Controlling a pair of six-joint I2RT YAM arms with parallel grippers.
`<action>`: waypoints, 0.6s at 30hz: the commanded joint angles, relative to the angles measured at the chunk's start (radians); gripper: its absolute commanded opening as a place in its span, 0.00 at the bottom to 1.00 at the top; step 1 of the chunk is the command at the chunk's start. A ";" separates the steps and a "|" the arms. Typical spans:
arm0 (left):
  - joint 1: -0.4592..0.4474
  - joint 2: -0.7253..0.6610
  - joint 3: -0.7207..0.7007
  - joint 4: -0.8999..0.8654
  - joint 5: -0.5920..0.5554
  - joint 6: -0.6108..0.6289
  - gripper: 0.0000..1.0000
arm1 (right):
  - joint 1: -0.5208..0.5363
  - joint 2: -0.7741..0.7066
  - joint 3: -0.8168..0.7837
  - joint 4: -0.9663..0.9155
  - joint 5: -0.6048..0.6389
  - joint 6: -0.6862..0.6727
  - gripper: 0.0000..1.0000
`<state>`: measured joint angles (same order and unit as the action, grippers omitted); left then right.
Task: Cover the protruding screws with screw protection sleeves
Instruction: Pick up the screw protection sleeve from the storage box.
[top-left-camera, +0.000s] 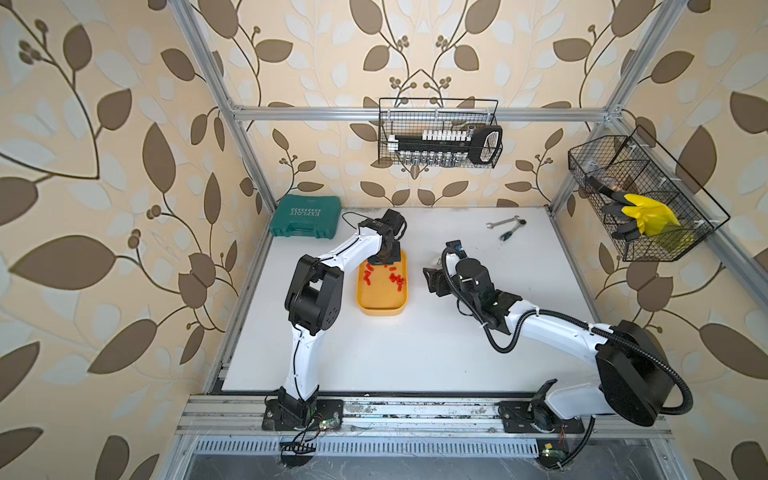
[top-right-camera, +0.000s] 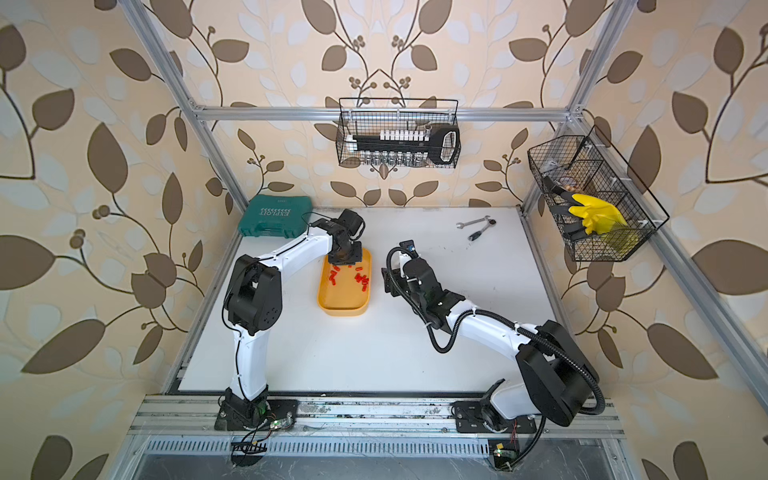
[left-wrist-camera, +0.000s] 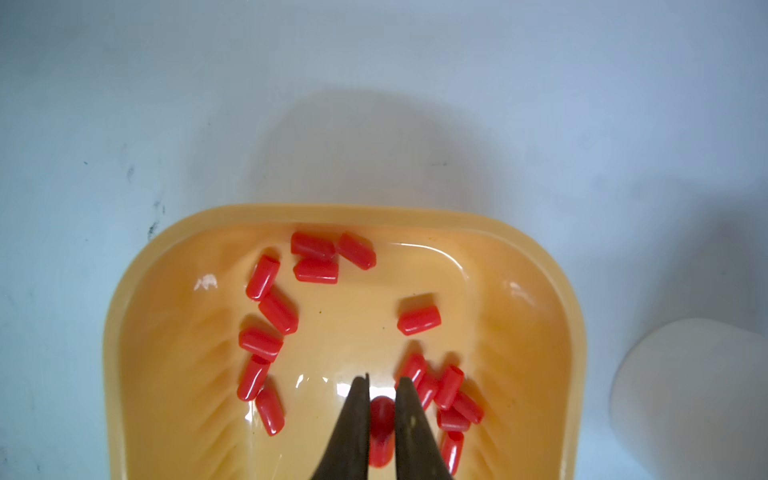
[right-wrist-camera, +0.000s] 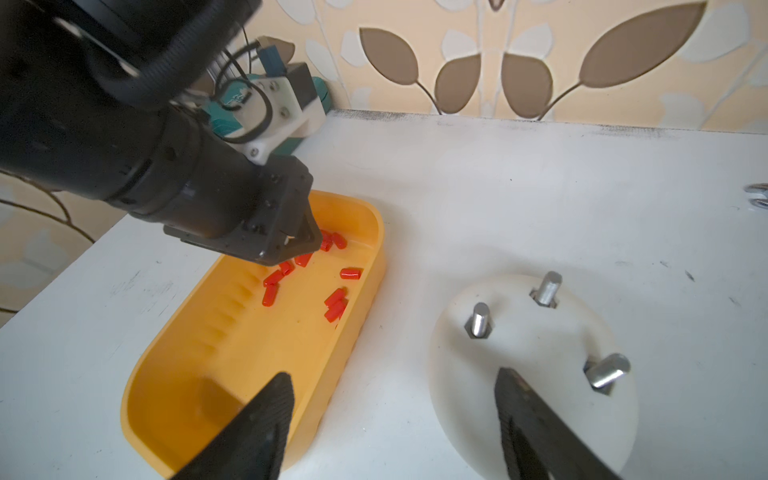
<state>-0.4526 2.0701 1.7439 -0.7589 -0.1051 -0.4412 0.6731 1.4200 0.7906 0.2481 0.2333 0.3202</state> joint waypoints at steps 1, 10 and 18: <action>-0.008 -0.113 -0.025 0.033 0.025 -0.003 0.14 | 0.004 -0.033 -0.021 -0.010 0.034 -0.008 0.78; -0.036 -0.283 -0.063 0.212 0.217 -0.005 0.14 | -0.046 -0.190 -0.083 -0.038 0.131 0.068 0.79; -0.077 -0.328 -0.141 0.486 0.415 -0.074 0.13 | -0.311 -0.372 -0.169 -0.062 -0.174 0.274 0.80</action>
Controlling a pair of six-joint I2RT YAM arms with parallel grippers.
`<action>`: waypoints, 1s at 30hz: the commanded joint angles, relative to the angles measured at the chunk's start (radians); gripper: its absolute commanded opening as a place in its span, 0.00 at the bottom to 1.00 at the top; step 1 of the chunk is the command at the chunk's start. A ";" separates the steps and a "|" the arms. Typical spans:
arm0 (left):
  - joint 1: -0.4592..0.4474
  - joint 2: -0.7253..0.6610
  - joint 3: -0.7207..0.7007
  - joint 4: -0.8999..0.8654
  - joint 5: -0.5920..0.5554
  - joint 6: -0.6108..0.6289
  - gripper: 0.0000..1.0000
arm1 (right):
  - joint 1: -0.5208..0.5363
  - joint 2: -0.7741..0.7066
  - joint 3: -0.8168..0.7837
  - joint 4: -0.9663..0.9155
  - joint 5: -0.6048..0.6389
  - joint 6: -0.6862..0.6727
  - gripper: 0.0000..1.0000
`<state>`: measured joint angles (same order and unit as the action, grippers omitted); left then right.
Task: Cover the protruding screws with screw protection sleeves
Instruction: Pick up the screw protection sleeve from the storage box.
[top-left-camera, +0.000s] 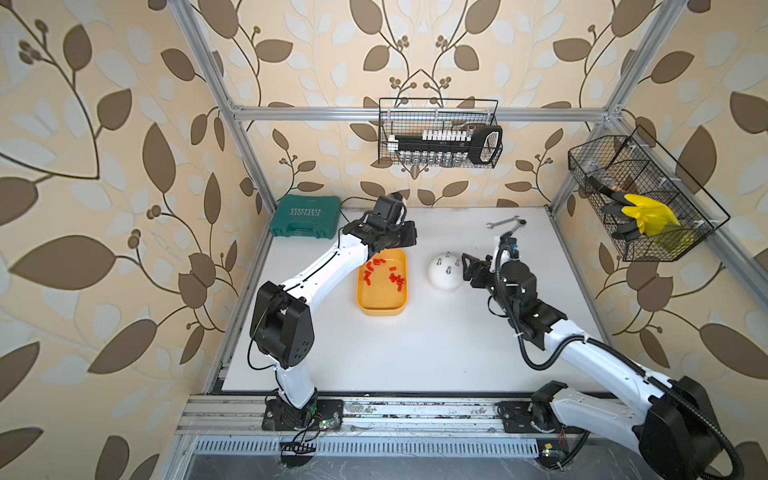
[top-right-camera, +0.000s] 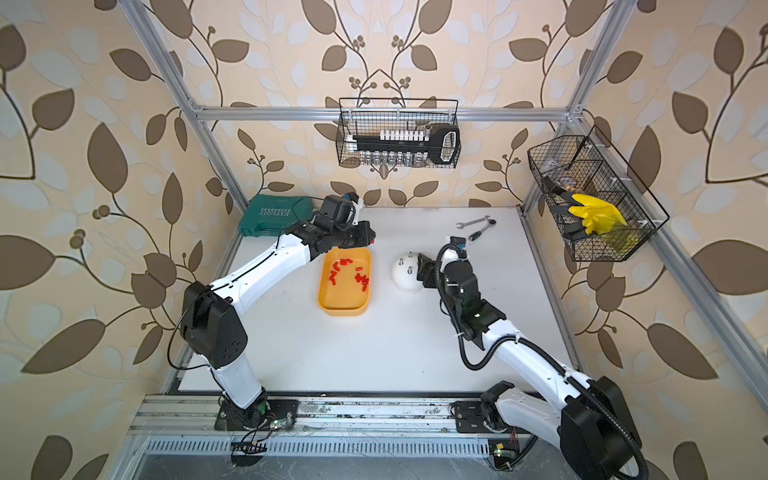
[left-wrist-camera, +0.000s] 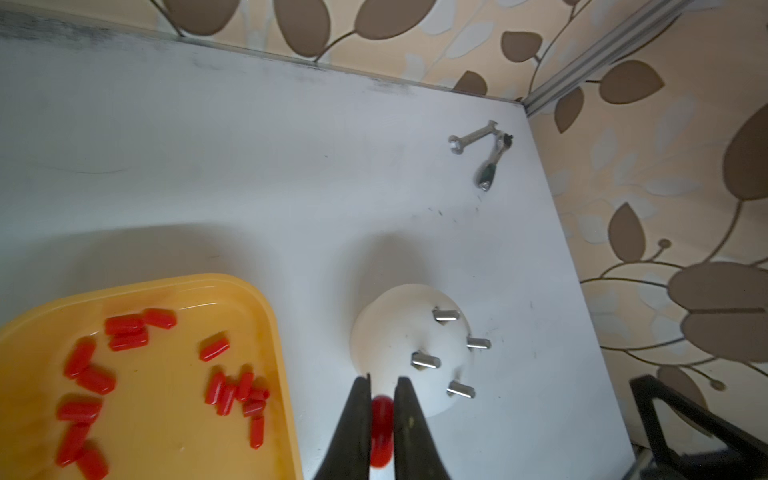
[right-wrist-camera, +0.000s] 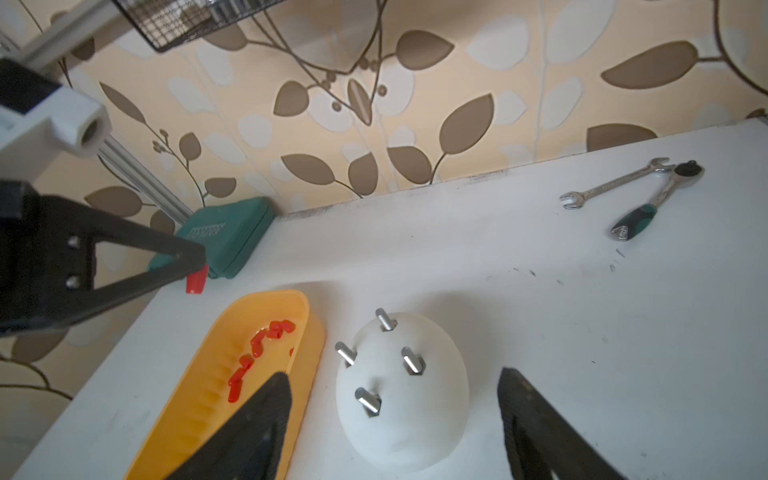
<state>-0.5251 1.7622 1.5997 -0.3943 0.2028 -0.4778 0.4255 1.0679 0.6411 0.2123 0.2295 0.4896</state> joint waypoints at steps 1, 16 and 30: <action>-0.006 -0.016 0.015 0.132 0.141 -0.041 0.13 | -0.096 -0.026 -0.020 -0.026 -0.244 0.126 0.80; -0.006 -0.041 -0.003 0.313 0.346 -0.116 0.13 | -0.047 0.005 0.205 -0.263 -0.537 -0.075 0.80; -0.006 -0.100 -0.072 0.347 0.374 -0.120 0.13 | -0.036 0.205 0.373 -0.252 -0.533 -0.019 0.78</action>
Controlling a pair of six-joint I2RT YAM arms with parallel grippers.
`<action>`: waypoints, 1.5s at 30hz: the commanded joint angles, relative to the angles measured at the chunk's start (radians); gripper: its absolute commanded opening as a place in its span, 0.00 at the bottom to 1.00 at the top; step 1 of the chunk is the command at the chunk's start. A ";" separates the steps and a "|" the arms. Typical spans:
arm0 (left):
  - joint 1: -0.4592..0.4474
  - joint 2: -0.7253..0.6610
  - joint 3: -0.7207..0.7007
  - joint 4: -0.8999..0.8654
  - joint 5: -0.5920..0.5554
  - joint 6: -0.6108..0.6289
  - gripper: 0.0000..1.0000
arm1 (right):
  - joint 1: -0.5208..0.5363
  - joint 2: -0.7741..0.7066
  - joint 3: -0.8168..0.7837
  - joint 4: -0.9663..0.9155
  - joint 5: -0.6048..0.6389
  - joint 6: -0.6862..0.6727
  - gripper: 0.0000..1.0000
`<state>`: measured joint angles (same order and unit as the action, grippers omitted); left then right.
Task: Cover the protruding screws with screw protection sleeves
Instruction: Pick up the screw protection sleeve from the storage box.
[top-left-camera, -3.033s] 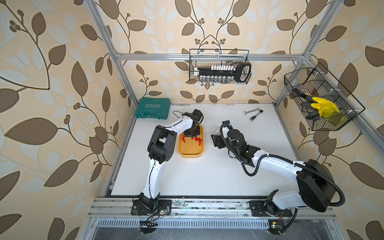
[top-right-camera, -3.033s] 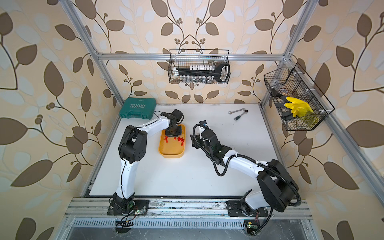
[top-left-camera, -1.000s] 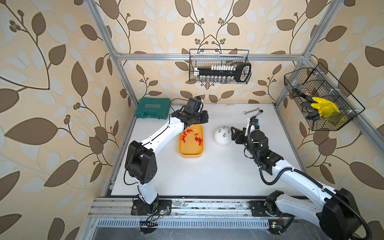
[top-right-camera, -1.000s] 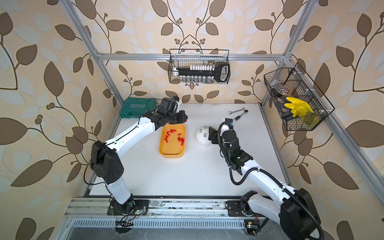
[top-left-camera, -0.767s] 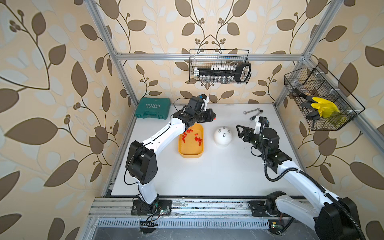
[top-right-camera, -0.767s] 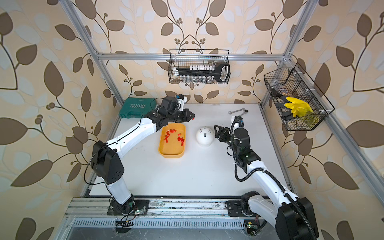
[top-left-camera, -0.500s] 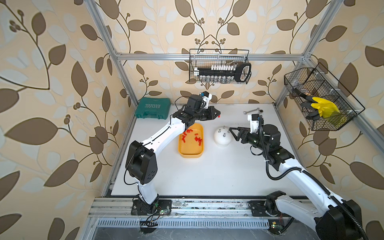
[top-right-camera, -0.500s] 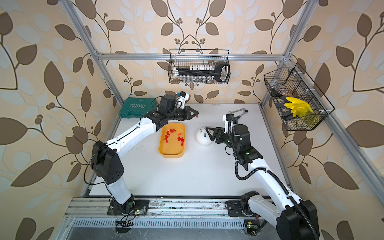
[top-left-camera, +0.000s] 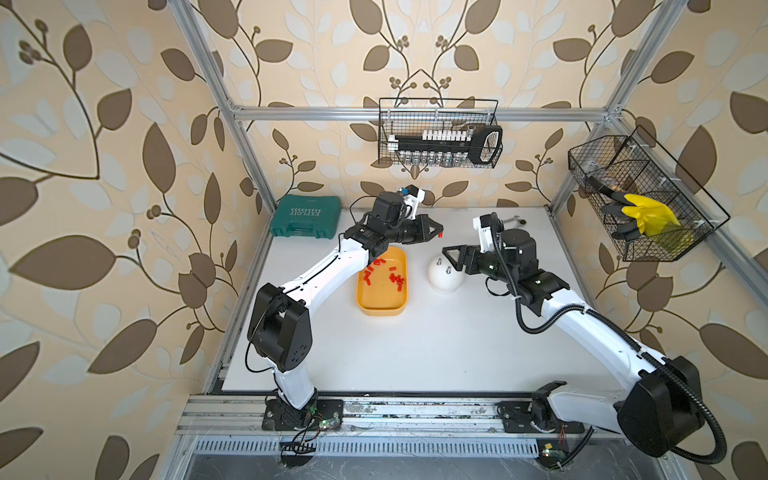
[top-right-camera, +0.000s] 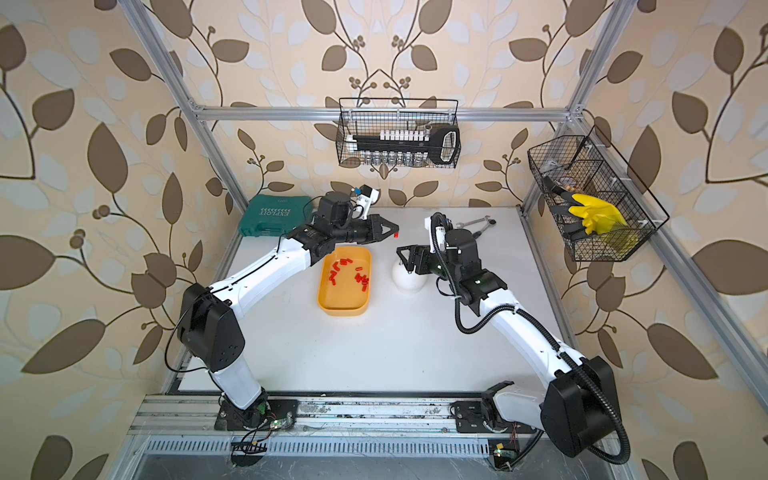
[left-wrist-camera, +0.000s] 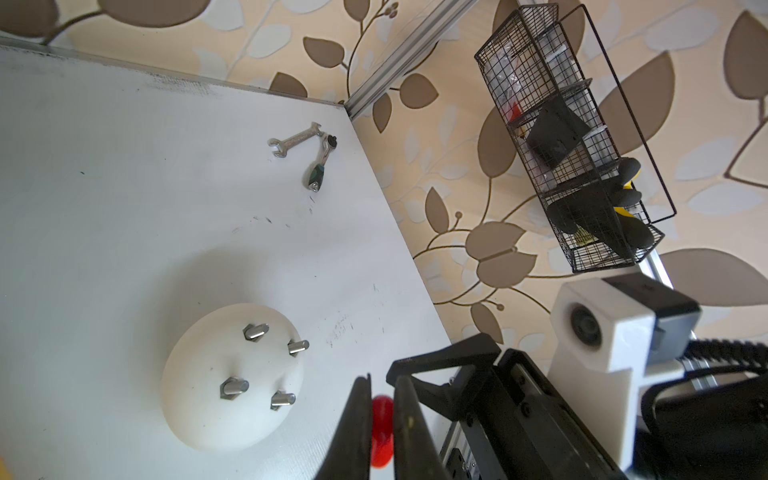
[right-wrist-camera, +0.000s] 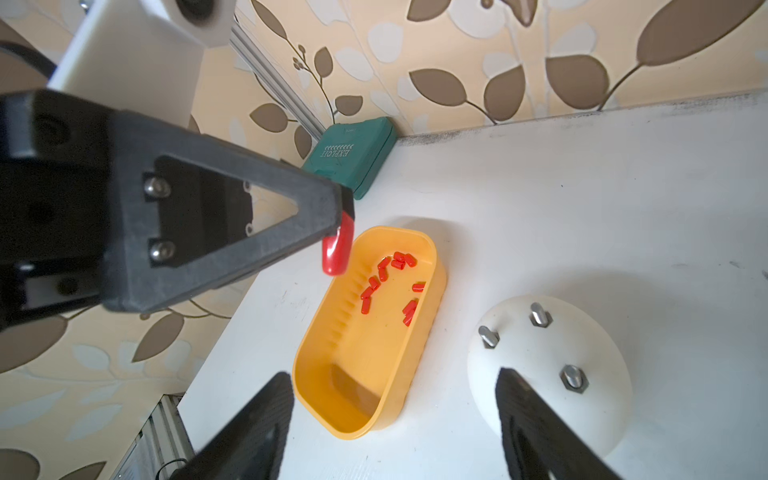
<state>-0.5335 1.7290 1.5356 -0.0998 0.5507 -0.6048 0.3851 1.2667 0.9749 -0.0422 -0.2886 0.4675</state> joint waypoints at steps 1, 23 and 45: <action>0.001 -0.071 -0.014 0.055 0.025 0.006 0.13 | 0.006 0.007 0.040 0.011 -0.010 0.006 0.78; 0.001 -0.090 -0.054 0.083 0.022 -0.013 0.13 | 0.014 0.105 0.111 0.039 0.065 0.032 0.76; 0.001 -0.071 -0.039 0.082 0.021 -0.011 0.13 | 0.012 0.082 0.105 0.030 0.107 -0.001 0.76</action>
<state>-0.5335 1.6951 1.4864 -0.0467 0.5503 -0.6117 0.3973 1.3739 1.0550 -0.0261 -0.1802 0.4854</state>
